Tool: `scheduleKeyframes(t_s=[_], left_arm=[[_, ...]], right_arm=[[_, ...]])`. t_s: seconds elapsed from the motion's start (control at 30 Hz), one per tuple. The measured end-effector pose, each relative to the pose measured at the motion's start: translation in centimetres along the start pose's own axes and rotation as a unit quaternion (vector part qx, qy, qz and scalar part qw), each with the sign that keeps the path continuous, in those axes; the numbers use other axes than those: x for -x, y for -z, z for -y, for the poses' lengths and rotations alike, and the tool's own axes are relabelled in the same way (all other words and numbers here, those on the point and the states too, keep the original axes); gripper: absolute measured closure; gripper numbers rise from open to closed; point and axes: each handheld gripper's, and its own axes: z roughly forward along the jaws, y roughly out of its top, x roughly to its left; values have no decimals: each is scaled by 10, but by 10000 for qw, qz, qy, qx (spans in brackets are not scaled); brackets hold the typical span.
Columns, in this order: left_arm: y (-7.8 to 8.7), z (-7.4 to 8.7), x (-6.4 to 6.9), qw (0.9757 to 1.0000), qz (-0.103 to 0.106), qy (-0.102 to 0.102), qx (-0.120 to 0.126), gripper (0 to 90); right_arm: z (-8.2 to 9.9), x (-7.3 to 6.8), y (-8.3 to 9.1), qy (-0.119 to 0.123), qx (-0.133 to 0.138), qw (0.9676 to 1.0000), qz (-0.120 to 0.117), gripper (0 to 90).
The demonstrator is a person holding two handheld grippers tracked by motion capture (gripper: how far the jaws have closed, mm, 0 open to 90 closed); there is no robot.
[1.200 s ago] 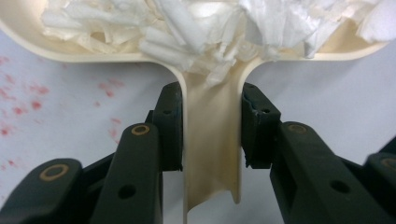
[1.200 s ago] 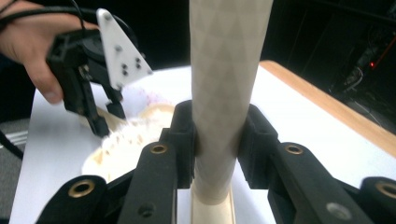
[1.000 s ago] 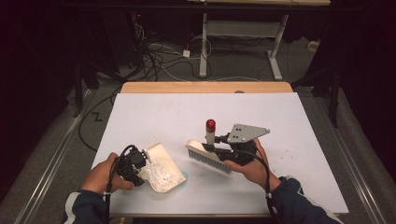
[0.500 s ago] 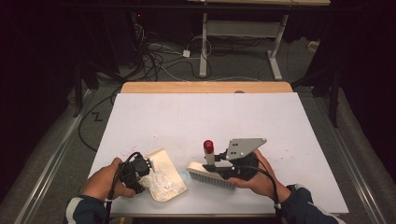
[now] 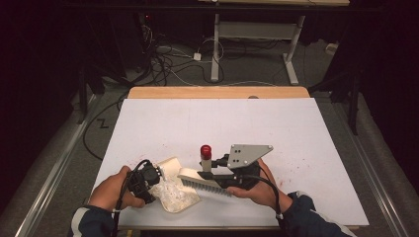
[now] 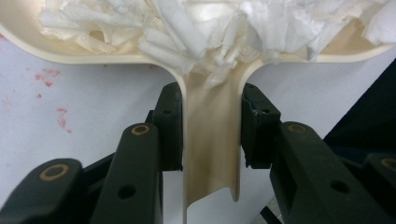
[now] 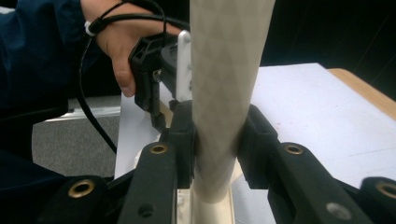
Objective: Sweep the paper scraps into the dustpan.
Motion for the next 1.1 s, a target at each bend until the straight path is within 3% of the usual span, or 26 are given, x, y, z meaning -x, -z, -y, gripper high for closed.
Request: scheduleKeyframes(t_s=[0.17, 0.3, 0.4, 0.53, 0.73, 0.93, 1.1], left_arm=[[0, 1, 1, 10000, 1, 45, 32, 626], [-1, 0, 2, 10000, 7, 25, -10, 626], [0, 1, 2, 10000, 2, 62, 17, 626], [2, 2, 2, 9999, -14, 101, 25, 627], [2, 2, 2, 9999, -7, 114, -25, 626], [0, 2, 2, 9999, 14, 162, -11, 626], [0, 2, 2, 9999, 13, 169, -12, 627]], right_arm=[[8, 10, 10, -68, -135, 9994, 322, 710], [19, 16, 12, -116, -398, 9969, 672, 710], [25, 17, 9, -158, -577, 9954, 751, 710], [26, 9, 3, -109, -626, 9952, 744, 710], [23, -6, -12, -75, -603, 9969, 497, 707], [15, -17, -20, -226, -229, 9994, 143, 710], [9, -15, -8, -187, 7, 9993, 325, 710]])
